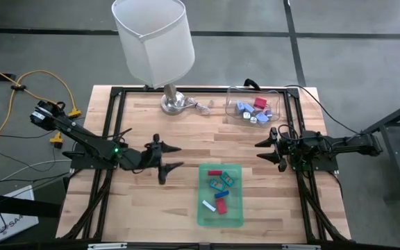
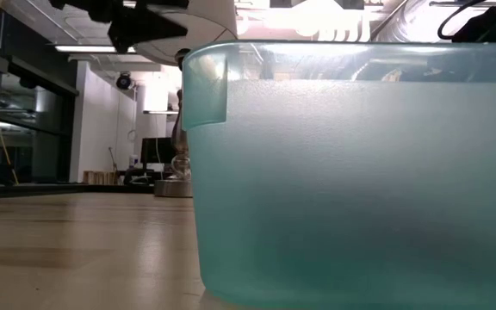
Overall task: Pick & Place Office items
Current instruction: Return to Home Position
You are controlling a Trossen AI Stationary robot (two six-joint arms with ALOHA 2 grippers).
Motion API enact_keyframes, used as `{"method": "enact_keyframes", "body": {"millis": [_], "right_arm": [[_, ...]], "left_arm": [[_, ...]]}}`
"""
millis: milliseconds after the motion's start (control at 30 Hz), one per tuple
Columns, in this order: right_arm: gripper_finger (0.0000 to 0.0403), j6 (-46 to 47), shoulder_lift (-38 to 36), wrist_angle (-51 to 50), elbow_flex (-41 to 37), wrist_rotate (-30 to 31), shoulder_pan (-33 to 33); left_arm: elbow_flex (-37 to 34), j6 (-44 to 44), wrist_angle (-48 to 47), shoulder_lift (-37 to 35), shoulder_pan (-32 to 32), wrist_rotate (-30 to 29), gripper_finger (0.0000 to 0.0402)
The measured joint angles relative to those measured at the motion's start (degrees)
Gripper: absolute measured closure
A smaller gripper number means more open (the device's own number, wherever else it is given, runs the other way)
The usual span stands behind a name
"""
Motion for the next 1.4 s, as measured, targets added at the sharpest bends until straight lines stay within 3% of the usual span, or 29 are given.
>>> {"method": "enact_keyframes", "body": {"millis": [133, 433, 667, 767, 1033, 1400], "right_arm": [[0.0201, 0.0, 0.0, 0.0, 0.0, 0.0, 0.0], [0.0201, 0.0, 0.0, 0.1, 0.0, 0.0, 0.0], [0.0201, 0.0, 0.0, 0.1, 0.0, 0.0, 0.0], [0.0201, 0.0, 0.0, 0.1, 0.0, 0.0, 0.0], [0.0201, 0.0, 0.0, 0.1, 0.0, 0.0, 0.0], [0.0201, 0.0, 0.0, 0.1, 0.0, 0.0, 0.0]], "left_arm": [[0.0, 6.2, 3.9, 0.0, 0.0, 7.8, 0.0151], [0.0, 10.0, 3.9, -1.0, 3.9, 11.3, 0.0151], [-2.4, 10.1, 3.5, -3.8, 15.1, 30.1, 0.0151], [-5.1, 10.1, 3.9, -5.8, 19.5, 34.7, 0.0151], [-16.3, 9.3, 11.4, -14.9, 26.1, 35.0, 0.0151], [-24.3, 9.5, 8.8, -30.1, 29.8, 34.9, 0.0151]]}}
